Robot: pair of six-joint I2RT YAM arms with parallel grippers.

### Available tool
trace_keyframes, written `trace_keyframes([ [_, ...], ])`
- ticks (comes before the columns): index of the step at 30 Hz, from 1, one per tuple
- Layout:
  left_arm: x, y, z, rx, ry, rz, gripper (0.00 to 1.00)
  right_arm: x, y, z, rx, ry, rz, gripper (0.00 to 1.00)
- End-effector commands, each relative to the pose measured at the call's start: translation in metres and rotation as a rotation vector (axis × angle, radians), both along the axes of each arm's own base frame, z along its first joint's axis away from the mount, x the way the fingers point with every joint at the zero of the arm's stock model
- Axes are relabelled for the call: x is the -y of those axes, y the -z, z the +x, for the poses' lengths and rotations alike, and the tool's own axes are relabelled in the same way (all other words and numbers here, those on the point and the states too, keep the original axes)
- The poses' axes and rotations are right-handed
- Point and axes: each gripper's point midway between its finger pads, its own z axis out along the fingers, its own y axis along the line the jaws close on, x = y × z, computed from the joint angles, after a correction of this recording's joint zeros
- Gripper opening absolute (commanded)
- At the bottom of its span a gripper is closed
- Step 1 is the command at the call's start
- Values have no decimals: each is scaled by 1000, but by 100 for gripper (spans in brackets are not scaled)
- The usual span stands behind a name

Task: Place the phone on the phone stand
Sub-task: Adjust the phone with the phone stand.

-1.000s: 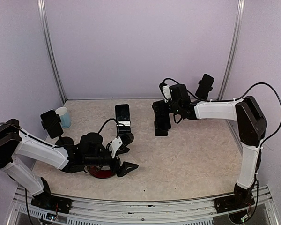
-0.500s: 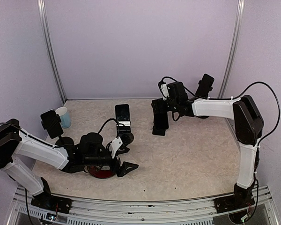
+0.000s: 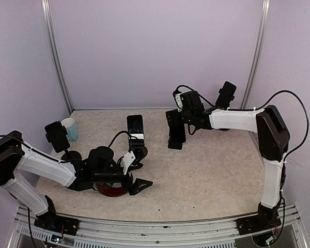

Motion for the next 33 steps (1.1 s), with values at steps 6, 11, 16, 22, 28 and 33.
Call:
trace_keyframes([
  [6, 6, -9, 3, 22, -2, -21, 99, -4, 2, 9, 13, 84, -26, 100],
  [11, 6, -8, 3, 22, -3, -18, 99, -3, 12, 13, -5, 117, -65, 100],
  [16, 6, -7, 4, 21, -4, -15, 99, 2, 18, 14, -11, 146, -86, 100],
  [22, 7, -6, 4, 20, -3, -13, 99, 7, 12, 13, 19, 171, -92, 91],
  [28, 6, -6, 4, 22, -3, -12, 99, 7, -5, 8, 57, 161, -59, 80],
  [33, 6, -7, 4, 23, -5, -11, 99, 11, -24, 2, 96, 162, -13, 79],
])
